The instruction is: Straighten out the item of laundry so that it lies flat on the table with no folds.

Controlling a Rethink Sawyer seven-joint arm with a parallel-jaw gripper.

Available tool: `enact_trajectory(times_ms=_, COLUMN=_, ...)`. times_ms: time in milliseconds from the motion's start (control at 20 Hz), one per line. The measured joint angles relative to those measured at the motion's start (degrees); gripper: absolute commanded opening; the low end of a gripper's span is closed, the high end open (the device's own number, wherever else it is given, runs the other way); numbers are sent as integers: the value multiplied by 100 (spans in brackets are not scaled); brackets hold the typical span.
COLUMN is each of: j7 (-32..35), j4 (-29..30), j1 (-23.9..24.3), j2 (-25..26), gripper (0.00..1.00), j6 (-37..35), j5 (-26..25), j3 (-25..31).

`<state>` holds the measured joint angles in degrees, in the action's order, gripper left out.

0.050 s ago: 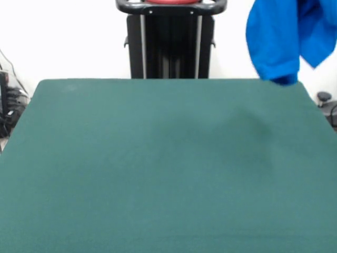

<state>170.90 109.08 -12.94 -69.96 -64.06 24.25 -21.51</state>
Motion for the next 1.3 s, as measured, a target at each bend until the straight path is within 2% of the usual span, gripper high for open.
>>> enact_trajectory(times_ms=100, j7=-10, j4=85, j1=304, j2=-48, gripper=0, j6=-295, j5=105, j3=11)
enact_trajectory(times_ms=150, j7=-60, j4=198, j1=710, j2=-28, gripper=0, j6=-418, j5=188, j3=25)
enact_trajectory(times_ms=200, j7=-116, j4=253, j1=915, j2=4, gripper=0, j6=-419, j5=200, j3=30)
enact_trajectory(times_ms=250, j7=-130, j4=262, j1=954, j2=14, gripper=0, j6=-418, j5=200, j3=31)
enact_trajectory(times_ms=300, j7=-297, j4=359, j1=1345, j2=115, gripper=0, j6=-415, j5=203, j3=58)
enact_trajectory(times_ms=400, j7=-434, j4=411, j1=1574, j2=200, gripper=0, j6=-413, j5=199, j3=94)
enact_trajectory(times_ms=500, j7=-780, j4=502, j1=2059, j2=451, gripper=0, j6=-411, j5=202, j3=219)
enact_trajectory(times_ms=900, j7=-1829, j4=573, j1=3002, j2=1228, gripper=0, j6=-408, j5=100, j3=792)
enact_trajectory(times_ms=1000, j7=-2343, j4=571, j1=3343, j2=1653, gripper=0, j6=-341, j5=70, j3=1122)
enact_trajectory(times_ms=1300, j7=-3172, j4=671, j1=3755, j2=2238, gripper=0, j6=-195, j5=211, j3=1725)
